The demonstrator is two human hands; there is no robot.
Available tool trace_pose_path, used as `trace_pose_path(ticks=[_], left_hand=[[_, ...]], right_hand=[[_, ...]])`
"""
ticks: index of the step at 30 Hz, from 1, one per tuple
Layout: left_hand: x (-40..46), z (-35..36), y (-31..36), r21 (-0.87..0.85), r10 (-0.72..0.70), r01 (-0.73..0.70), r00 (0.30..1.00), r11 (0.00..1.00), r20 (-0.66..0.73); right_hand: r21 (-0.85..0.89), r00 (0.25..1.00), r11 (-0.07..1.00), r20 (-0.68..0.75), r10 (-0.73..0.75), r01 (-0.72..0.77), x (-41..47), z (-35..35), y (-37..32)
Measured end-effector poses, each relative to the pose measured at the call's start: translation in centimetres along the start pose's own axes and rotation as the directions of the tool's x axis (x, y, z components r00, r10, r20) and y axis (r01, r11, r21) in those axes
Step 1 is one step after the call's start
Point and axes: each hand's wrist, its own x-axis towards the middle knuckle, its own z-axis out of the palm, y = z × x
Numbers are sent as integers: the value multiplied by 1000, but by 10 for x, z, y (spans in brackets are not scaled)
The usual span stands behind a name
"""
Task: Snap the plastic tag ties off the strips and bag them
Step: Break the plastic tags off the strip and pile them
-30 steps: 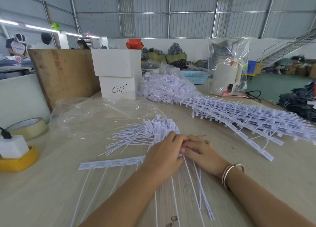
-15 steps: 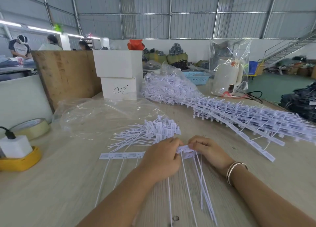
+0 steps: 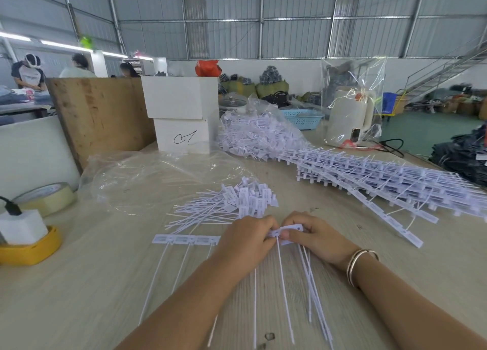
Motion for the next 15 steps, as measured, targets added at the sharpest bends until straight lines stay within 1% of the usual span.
trace_pose_path(ticks=[2,4,8,12,15], left_hand=[[0,0,-1,-62,-5,5,1000,998,1],[0,-1,-2,-159,-27,30,999,987,19],[1,-3,-6,-412,-43,79,994,908,96],[2,-1,-11,-478,-40,91,992,874,116],[4,0,-10,-568,-48,112,991,816,127]], right_hand=[[6,1000,1000,-3,-15,15,0,0,0],[14,1000,1000,-8,-19,19,-1,0,1],[1,999,999,4,-35,35,0,0,2],[57,999,998,35,-28,26,0,-2,3],[166,999,986,22,-24,21,0,-2,3]])
